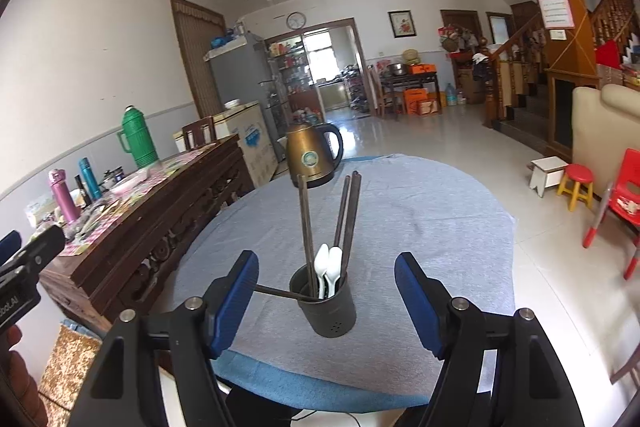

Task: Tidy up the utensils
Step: 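Withdraw both tools back from the black cup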

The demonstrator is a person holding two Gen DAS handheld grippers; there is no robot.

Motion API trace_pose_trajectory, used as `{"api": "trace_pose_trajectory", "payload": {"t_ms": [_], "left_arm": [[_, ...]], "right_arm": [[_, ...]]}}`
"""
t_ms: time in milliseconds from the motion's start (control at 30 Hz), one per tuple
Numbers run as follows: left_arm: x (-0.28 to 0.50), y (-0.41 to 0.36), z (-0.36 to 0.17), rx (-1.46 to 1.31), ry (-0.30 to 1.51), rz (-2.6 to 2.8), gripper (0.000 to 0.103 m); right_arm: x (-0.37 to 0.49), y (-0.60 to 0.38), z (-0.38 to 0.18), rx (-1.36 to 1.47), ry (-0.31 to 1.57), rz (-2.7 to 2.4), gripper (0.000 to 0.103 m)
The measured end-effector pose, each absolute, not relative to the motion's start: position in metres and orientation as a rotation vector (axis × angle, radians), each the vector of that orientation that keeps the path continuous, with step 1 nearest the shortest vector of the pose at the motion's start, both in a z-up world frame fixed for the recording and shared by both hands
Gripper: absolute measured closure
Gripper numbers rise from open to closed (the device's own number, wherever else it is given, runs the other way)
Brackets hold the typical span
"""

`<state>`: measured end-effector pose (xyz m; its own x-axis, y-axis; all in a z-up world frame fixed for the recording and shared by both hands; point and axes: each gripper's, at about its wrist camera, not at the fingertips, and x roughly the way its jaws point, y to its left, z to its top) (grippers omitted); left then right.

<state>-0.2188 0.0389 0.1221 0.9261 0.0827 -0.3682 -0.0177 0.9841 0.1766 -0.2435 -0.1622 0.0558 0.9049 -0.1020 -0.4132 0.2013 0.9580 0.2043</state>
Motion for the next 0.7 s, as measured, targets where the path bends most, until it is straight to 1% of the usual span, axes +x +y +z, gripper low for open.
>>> {"api": "trace_pose_trajectory", "payload": {"t_ms": [433, 700], "left_arm": [[-0.213, 0.04, 0.1, 0.145, 0.442, 0.067, 0.004], [-0.215, 0.024, 0.095, 0.204, 0.443, 0.046, 0.004]], "right_arm": [[-0.241, -0.152, 0.043, 0.225, 0.427, -0.171, 0.029], [-0.24, -0.153, 0.036, 0.223, 0.445, -0.169, 0.029]]}}
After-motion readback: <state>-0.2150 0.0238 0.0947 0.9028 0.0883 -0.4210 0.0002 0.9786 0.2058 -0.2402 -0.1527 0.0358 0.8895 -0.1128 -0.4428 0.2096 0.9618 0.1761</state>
